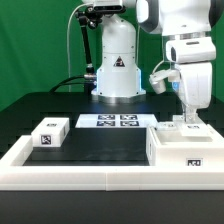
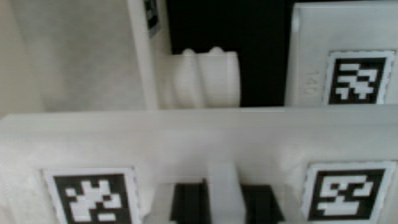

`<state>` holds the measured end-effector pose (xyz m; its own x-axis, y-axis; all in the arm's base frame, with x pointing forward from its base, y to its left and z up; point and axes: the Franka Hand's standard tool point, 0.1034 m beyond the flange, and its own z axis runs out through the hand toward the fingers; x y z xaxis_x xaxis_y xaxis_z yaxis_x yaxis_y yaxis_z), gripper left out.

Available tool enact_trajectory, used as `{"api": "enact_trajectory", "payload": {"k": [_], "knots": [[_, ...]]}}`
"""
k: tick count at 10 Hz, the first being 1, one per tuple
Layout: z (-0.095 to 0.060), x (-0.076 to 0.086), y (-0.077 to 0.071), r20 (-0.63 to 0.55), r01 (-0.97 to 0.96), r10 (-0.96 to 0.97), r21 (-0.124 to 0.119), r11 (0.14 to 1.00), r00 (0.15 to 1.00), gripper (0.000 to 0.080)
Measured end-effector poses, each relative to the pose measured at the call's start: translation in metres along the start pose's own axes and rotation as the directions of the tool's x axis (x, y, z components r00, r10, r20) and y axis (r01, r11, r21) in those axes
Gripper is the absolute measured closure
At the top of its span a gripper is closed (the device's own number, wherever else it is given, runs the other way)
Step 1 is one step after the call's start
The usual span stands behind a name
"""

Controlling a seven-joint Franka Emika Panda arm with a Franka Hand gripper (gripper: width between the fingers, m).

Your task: Assemble cabinet

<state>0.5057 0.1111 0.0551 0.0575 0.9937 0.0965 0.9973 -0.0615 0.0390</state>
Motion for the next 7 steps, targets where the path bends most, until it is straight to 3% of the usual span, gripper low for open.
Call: {"api": "enact_trajectory", "payload": {"k": [2,4,7], "knots": [[0.0,0.002,0.024,-0.011,0.012,-0.012,-0.016,1.0,1.0,0.0729],[0.001,0.002,0.041,-0.012,0.007,-0.007,-0.013,1.0,1.0,0.0729],[0.0,0.002,0.049,-0.007,0.01,-0.01,-0.005,1.0,1.0,0.0729]]}}
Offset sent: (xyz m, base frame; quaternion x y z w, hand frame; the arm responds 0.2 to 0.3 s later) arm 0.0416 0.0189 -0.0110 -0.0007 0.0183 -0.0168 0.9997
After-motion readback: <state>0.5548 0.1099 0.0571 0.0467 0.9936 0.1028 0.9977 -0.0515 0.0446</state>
